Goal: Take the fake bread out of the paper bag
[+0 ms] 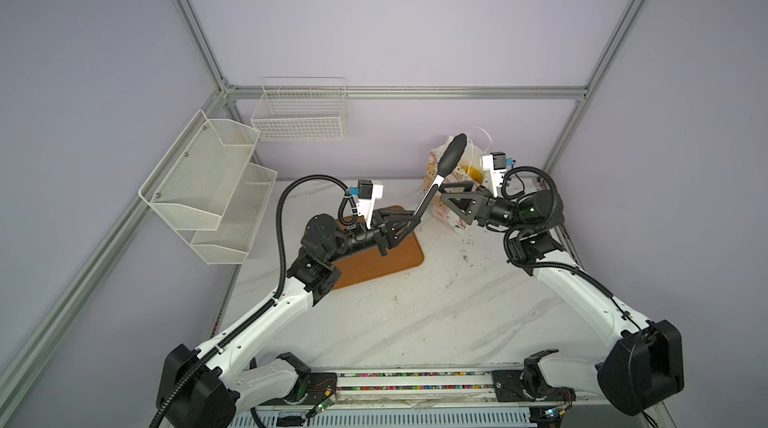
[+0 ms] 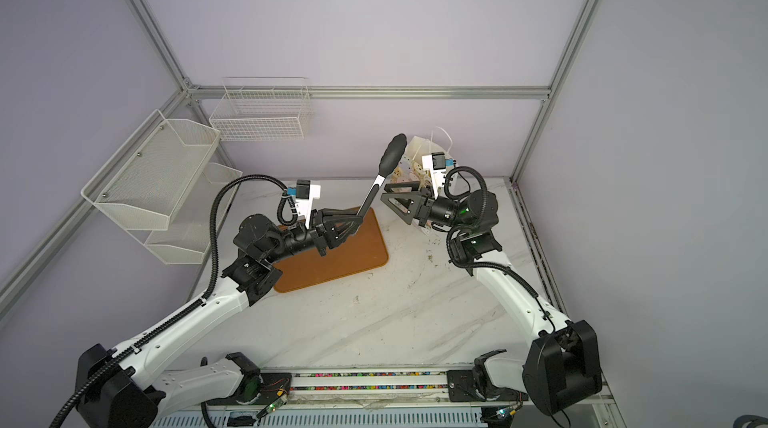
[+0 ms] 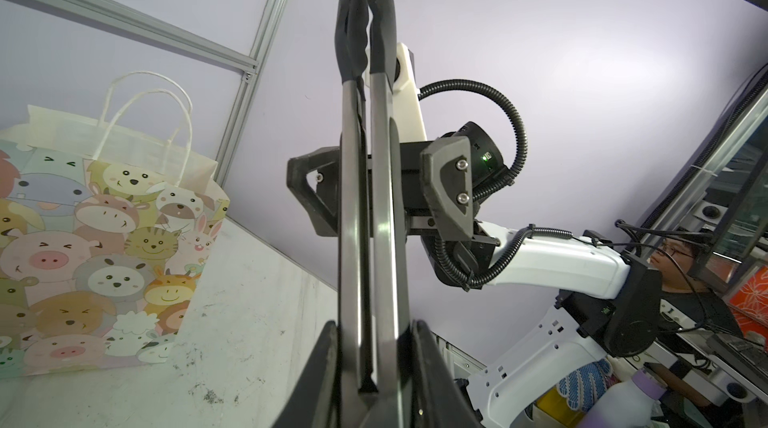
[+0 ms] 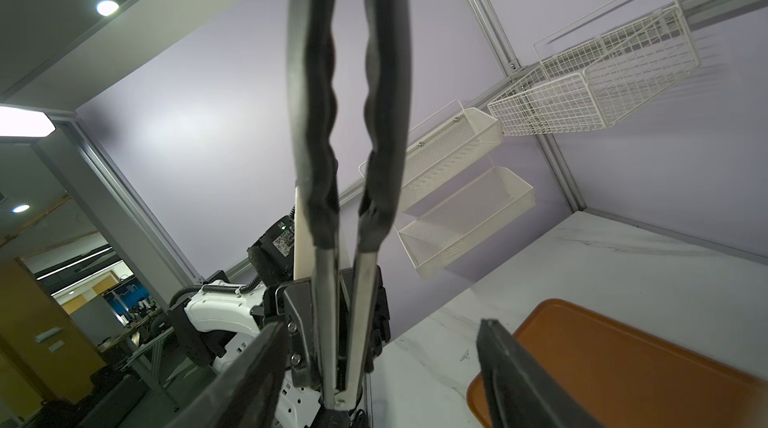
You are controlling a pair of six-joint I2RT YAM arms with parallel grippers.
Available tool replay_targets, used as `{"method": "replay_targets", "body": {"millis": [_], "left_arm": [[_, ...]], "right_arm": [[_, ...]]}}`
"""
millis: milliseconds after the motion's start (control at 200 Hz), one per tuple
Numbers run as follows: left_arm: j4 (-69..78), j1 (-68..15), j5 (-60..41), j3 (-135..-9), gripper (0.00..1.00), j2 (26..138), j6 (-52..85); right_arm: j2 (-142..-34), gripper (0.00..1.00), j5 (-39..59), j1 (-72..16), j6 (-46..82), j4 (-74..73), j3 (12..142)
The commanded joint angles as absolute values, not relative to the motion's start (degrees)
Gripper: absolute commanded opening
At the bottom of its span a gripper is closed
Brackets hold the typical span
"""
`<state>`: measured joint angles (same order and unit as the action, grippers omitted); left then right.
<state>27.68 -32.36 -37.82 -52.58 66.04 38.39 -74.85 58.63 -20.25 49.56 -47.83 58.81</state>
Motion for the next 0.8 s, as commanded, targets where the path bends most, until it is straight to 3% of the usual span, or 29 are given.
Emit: {"method": "replay_targets", "body": {"millis": [0, 410, 450, 580, 710, 795], "left_arm": [[33.0, -32.3, -40.9, -50.5, 0.00, 66.1, 39.4], [29.5, -32.3, -40.3, -51.0, 0.00, 68.0, 37.0], [28.9, -32.3, -40.0, -51.1, 0.00, 68.0, 36.6], [24.2, -32.2, -38.3, -51.7, 0.00, 67.7, 34.0], [19.8, -32.2, -36.8, -51.9, 0.18, 66.8, 31.6], [17.6, -32.3, -36.5, -52.4, 0.45, 66.4, 30.1]], "right_arm": [[-76.1, 0.76, 60.4, -20.3, 55.5, -56.3, 60.6], [-76.9, 0.73, 58.7, -22.7, 56.1, -57.4, 60.6], [-77.1, 0.67, 58.5, -22.7, 55.5, -56.4, 60.9], [-77.0, 0.31, 56.8, -22.6, 52.2, -52.0, 61.2], [-76.3, 0.11, 54.9, -22.7, 48.2, -47.4, 61.0], [-76.3, 0.05, 55.5, -22.7, 47.8, -48.0, 60.7]]}}
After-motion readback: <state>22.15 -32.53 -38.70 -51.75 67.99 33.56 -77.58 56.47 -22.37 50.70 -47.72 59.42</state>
